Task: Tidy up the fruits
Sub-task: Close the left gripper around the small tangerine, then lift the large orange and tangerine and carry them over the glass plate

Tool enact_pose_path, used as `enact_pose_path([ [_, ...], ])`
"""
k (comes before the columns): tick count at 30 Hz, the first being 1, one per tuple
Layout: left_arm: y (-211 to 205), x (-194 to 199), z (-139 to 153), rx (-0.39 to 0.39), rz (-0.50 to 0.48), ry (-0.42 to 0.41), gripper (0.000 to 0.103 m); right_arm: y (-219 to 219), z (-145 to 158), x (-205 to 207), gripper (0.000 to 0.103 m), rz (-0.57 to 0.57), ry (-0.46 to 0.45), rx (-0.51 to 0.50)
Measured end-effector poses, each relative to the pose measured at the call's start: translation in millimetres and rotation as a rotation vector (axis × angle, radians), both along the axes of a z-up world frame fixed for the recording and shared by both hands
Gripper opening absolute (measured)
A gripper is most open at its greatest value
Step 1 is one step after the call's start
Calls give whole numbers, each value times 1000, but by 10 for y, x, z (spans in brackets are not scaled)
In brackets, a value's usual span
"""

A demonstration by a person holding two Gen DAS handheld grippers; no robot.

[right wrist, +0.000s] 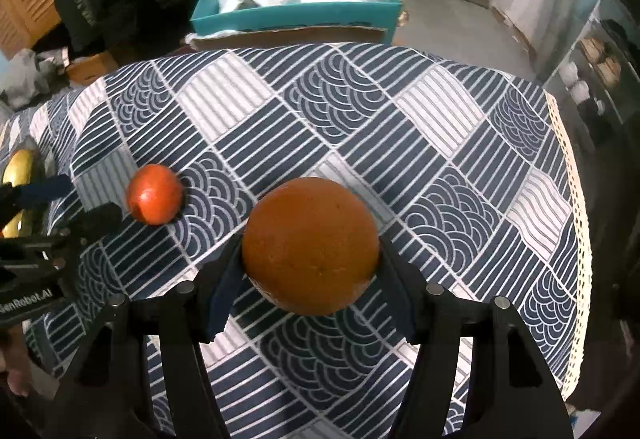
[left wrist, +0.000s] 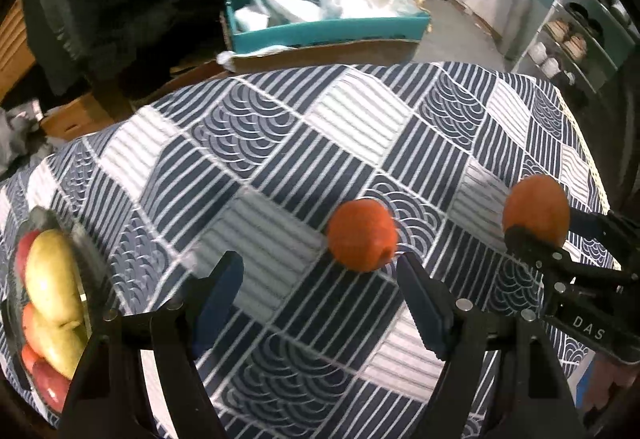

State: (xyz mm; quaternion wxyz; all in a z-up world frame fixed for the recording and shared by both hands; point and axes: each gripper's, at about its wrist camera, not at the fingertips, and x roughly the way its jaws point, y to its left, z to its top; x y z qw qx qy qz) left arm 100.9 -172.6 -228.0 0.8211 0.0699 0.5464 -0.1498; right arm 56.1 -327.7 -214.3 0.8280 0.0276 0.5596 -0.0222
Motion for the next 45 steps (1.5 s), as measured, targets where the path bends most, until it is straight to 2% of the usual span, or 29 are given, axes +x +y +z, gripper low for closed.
enact_pose_path([
  [8,-220,72,-208,6,-26,34,80,-205,-25,38,65,-41,-3,18],
  [14,-224,102,-301,-37,-10,35,79,-232,-67,50,65,-48,7,25],
  [16,-224,113,-313,-47,-14,39,75,-232,-75,52,65,-45,8,26],
  [18,-237,121,-341,-47,-18,48,63,-230,-85,61,65,-42,10,26],
  [21,-241,131,-395,-54,-25,73,51,-225,-98,70,65,-43,13,27],
  [23,-221,136,-404,-48,-19,67,47,-218,-96,76,65,-42,12,26],
  [26,-169,139,-403,-65,-5,76,46,-197,-94,85,65,-37,9,24],
  [28,-132,131,-378,-49,7,62,45,-184,-83,92,65,-34,5,22],
  [45,104,-59,219,-101,32,-35,45,12,345,50,65,5,-103,6],
])
